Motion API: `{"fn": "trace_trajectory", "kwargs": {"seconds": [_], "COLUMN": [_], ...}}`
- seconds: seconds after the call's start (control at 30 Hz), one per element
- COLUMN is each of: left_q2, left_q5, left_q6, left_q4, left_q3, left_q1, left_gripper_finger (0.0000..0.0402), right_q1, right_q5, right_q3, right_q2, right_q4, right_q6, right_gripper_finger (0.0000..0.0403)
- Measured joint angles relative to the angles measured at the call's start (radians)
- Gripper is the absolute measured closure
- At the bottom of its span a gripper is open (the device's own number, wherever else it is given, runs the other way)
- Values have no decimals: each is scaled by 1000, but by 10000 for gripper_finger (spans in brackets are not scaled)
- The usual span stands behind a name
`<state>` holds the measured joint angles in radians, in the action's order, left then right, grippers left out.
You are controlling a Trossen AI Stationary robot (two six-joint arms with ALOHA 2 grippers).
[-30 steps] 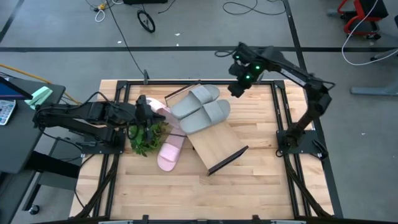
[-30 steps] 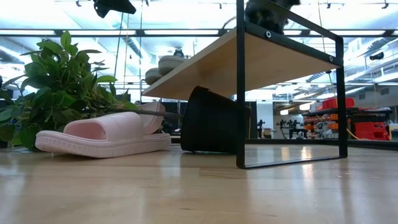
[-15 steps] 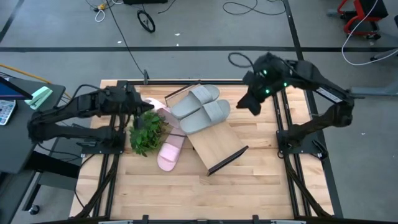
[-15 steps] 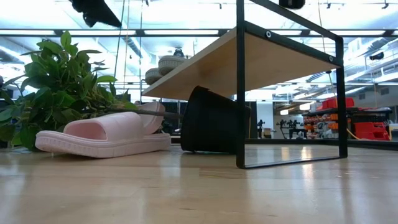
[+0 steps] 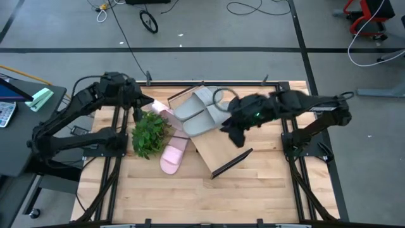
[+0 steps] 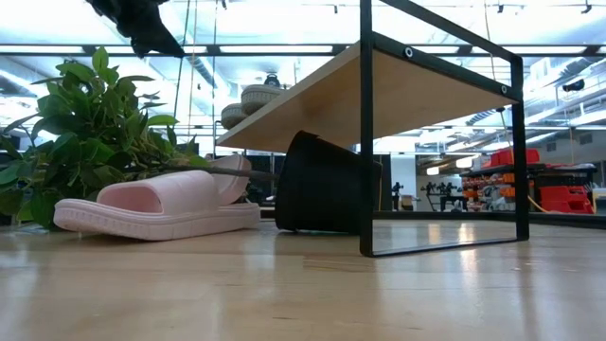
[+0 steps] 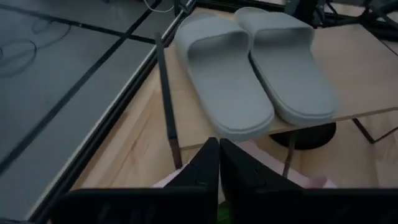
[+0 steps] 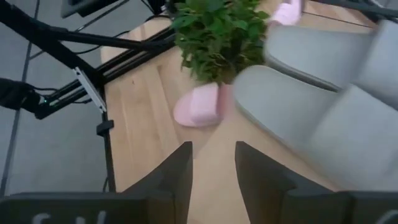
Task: Pick and place slides into the shelf
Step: Put the top pink slide on the shelf
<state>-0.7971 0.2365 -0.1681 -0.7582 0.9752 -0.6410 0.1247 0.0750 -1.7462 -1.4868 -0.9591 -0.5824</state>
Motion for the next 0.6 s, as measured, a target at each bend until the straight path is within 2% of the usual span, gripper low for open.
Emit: {"fn": "trace_trajectory", "kwargs": {"seconds": [0.23,0.37,0.6], "left_q2": [-97,-173,-300], "left_q5": [127,135,135], "left_q6": [-35,-9,153], "left_q4": [-106,-108,-101], "left_q3": [0,0,0], "left_q1": [-168,-220,-277], "left_gripper_finger": [375,367,369], "right_q1": [38,38,38], "right_q5": [4,-1,28], "right_q3": [1,1,1], "right_q2": [-102,-139,-167], "right_q4": [108,156,265], "right_q6": [69,131,195], "right_gripper_finger": [277,276,279]}}
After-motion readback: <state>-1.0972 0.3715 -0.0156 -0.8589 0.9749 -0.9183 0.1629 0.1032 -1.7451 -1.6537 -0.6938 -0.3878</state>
